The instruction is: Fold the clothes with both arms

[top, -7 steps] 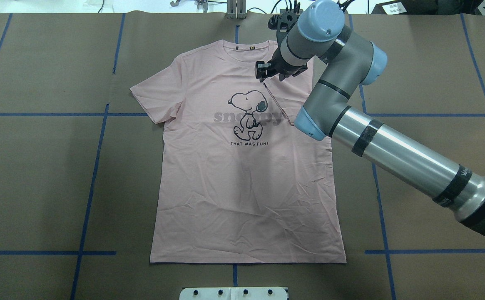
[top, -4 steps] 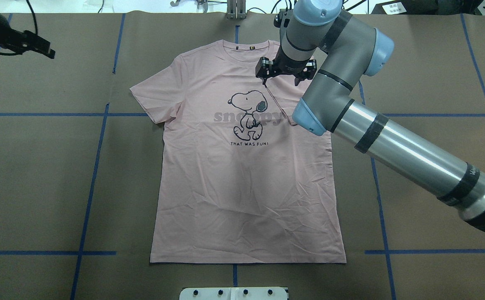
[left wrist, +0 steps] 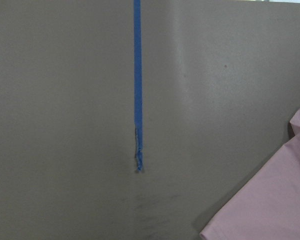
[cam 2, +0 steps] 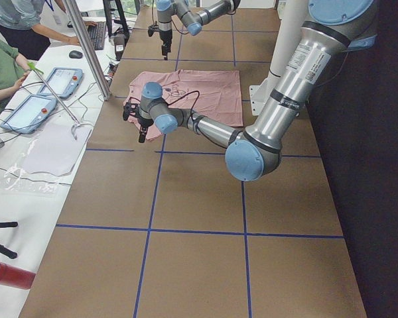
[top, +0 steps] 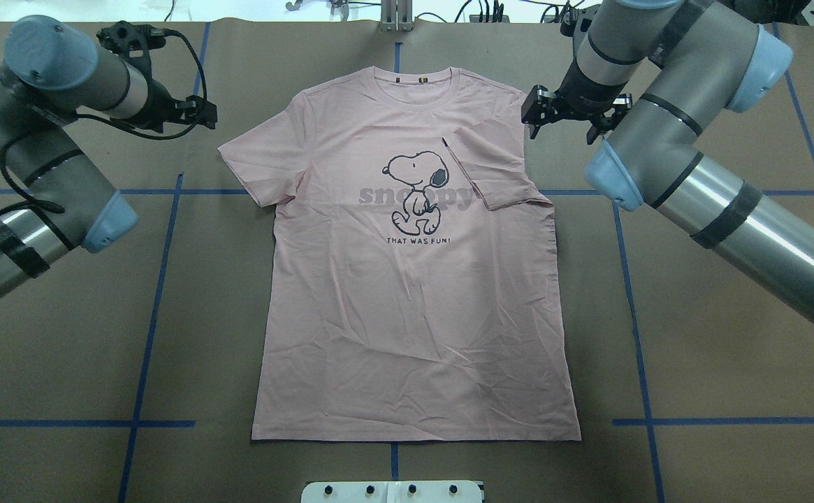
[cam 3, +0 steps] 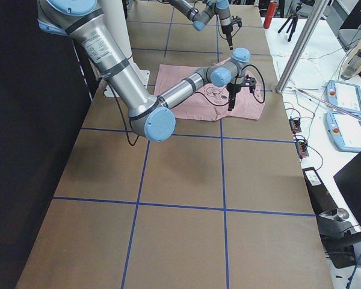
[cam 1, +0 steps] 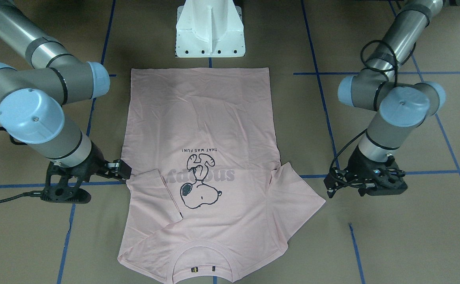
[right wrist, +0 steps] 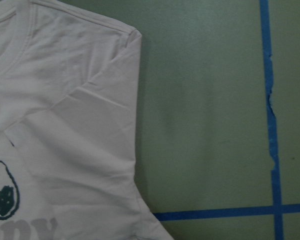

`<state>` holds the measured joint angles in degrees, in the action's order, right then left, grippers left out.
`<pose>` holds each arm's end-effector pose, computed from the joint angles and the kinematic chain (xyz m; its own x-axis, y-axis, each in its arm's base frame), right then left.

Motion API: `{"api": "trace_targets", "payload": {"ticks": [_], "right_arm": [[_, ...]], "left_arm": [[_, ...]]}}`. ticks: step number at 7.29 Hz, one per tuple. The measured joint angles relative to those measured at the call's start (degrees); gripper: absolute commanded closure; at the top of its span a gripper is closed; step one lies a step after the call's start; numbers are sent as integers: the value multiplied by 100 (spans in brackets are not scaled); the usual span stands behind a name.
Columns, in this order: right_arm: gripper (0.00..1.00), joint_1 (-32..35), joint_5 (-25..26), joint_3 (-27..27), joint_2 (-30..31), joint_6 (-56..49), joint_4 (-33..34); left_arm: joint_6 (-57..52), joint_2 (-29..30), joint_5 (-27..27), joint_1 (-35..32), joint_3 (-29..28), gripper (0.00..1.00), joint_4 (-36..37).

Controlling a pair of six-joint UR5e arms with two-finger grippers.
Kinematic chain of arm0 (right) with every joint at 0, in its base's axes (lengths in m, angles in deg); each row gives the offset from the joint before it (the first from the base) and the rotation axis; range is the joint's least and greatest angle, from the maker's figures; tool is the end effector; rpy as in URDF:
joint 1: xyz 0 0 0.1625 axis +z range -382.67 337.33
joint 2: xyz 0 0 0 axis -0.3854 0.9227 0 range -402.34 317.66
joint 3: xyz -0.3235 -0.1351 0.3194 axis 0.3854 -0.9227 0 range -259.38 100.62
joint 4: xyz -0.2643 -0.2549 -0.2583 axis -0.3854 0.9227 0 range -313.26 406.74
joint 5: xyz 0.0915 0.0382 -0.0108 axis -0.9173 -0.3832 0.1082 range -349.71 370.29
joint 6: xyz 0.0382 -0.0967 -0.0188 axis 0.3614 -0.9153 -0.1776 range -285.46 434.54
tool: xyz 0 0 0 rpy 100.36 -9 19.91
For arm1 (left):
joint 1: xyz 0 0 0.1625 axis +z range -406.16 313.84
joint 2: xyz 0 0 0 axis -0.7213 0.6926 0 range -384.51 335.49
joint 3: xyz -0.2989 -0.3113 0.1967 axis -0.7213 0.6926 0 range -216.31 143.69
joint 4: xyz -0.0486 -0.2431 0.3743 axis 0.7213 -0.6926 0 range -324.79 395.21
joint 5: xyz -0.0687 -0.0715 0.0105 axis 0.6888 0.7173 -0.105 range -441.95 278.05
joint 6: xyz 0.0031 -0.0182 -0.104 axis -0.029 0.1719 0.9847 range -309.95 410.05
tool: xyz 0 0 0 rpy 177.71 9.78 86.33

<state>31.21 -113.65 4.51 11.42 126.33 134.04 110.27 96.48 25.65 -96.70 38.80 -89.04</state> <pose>-0.4012 -0.6759 0.3493 0.6933 0.0795 0.7162 -0.0799 0.9963 -0.0332 0.4284 -0.6799 0.4377 0.6441 -0.0373 -0.7640 0.3086 0.9266 0.2150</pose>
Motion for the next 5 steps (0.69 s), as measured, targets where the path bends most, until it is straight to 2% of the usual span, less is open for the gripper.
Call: {"api": "trace_targets", "payload": {"ticks": [1, 3, 4, 5], "right_arm": [[0, 60, -30, 94, 138, -144, 19], [0, 89, -60, 140, 214, -216, 26], [0, 89, -77, 143, 220, -220, 25], [0, 89, -88, 145, 220, -221, 23]], "left_arm": [[128, 140, -264, 201, -217, 6, -68], [174, 331, -450, 326, -592, 11, -225], [166, 368, -463, 345, -679, 16, -268], [158, 387, -467, 367, -732, 27, -286]]}}
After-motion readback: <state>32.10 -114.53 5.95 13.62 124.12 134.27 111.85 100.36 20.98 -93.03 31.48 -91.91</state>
